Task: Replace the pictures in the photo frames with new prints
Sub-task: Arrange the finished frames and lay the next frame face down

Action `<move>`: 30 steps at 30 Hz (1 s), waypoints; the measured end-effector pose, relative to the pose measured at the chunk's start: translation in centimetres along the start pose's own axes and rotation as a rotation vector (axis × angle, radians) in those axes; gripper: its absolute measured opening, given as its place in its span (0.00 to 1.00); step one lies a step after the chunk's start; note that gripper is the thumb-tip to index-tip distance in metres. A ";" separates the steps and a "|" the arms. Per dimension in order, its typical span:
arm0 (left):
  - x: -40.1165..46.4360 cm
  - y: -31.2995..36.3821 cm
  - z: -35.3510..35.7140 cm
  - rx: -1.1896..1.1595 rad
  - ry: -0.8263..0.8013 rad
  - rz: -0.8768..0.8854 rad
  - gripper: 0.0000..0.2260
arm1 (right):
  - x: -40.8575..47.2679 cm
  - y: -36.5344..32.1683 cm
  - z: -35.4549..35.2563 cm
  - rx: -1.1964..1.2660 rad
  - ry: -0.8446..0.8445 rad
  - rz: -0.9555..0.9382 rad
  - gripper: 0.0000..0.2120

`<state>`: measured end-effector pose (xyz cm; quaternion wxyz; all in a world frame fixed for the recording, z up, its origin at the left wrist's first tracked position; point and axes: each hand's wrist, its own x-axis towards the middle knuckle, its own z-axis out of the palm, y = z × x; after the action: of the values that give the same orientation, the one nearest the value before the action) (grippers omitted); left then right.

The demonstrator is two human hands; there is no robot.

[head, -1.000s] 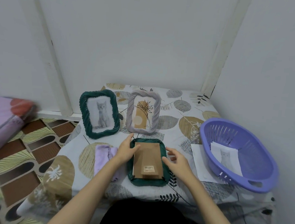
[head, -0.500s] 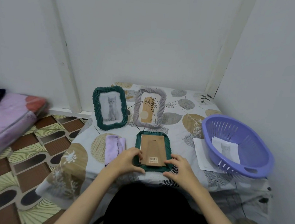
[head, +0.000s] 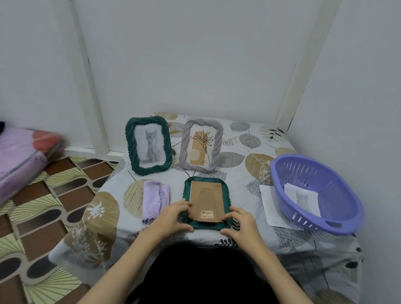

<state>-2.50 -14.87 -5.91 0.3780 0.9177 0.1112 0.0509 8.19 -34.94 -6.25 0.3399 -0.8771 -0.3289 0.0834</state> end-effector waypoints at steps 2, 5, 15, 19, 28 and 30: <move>0.0 0.0 0.0 0.000 -0.005 0.000 0.12 | 0.0 0.0 0.0 0.003 -0.003 -0.007 0.15; 0.0 0.0 0.0 0.006 -0.011 0.006 0.11 | -0.1 0.3 0.3 0.005 0.004 -0.029 0.10; -0.1 0.1 0.0 0.032 -0.007 0.041 0.12 | -0.4 0.6 0.4 -0.040 0.020 -0.072 0.15; -0.1 0.1 -0.2 0.031 -0.005 0.031 0.11 | -0.2 0.4 0.2 -0.090 -0.007 -0.081 0.13; -0.1 0.0 -0.1 0.020 -0.009 0.017 0.11 | -0.4 0.6 0.5 -0.104 -0.001 -0.082 0.11; 0.0 -0.1 -0.1 0.016 -0.022 0.021 0.12 | -0.1 0.5 0.2 -0.147 -0.040 -0.073 0.11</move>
<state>-2.51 -14.74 -5.89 0.3713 0.9223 0.0976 0.0438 8.30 -35.19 -6.77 0.2708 -0.8853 -0.3726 0.0641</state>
